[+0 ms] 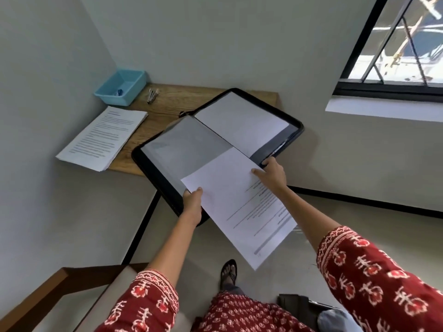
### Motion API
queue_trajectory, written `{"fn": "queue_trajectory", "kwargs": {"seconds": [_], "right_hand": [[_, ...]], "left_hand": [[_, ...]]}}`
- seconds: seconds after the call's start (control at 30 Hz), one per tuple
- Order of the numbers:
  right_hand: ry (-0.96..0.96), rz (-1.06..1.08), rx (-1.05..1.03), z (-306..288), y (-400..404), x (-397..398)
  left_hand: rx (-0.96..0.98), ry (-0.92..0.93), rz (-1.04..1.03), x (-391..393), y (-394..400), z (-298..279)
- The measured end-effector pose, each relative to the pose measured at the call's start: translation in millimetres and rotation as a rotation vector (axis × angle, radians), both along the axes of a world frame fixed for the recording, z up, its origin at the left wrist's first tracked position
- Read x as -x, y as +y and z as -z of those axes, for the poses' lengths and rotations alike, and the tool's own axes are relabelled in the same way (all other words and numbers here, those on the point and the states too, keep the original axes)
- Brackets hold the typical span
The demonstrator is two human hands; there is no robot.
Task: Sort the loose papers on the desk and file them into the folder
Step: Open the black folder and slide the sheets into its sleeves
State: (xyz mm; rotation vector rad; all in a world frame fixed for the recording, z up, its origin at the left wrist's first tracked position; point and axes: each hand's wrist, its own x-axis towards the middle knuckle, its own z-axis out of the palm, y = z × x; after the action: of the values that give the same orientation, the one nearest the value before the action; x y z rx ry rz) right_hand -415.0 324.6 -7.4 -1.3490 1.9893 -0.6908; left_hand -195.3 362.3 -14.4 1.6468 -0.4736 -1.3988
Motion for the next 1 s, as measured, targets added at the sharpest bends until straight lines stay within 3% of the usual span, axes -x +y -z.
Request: {"fn": "queue_trajectory", "kwargs": {"seconds": [0.13, 0.27, 0.33, 0.67, 0.8, 1.0], "right_hand": [[-0.069, -0.101, -0.05, -6, 20, 28], [-0.316, -0.223, -0.378, 5, 45, 69], [-0.39, -0.197, -0.423, 13, 55, 77], [-0.298, -0.164, -0.27, -14, 0, 35], [-0.237, -0.126, -0.377, -13, 2, 39], [-0.577, -0.179, -0.67, -5, 45, 72]], "left_hand": [[0.015, -0.005, -0.045, 2, 5, 0], [0.05, -0.059, -0.088, 2, 13, 3], [0.042, -0.096, -0.097, 2, 15, 7], [-0.042, -0.143, -0.055, 1, 15, 7], [-0.04, -0.099, -0.063, 1, 16, 4], [-0.028, -0.058, -0.059, -1, 17, 7]]}}
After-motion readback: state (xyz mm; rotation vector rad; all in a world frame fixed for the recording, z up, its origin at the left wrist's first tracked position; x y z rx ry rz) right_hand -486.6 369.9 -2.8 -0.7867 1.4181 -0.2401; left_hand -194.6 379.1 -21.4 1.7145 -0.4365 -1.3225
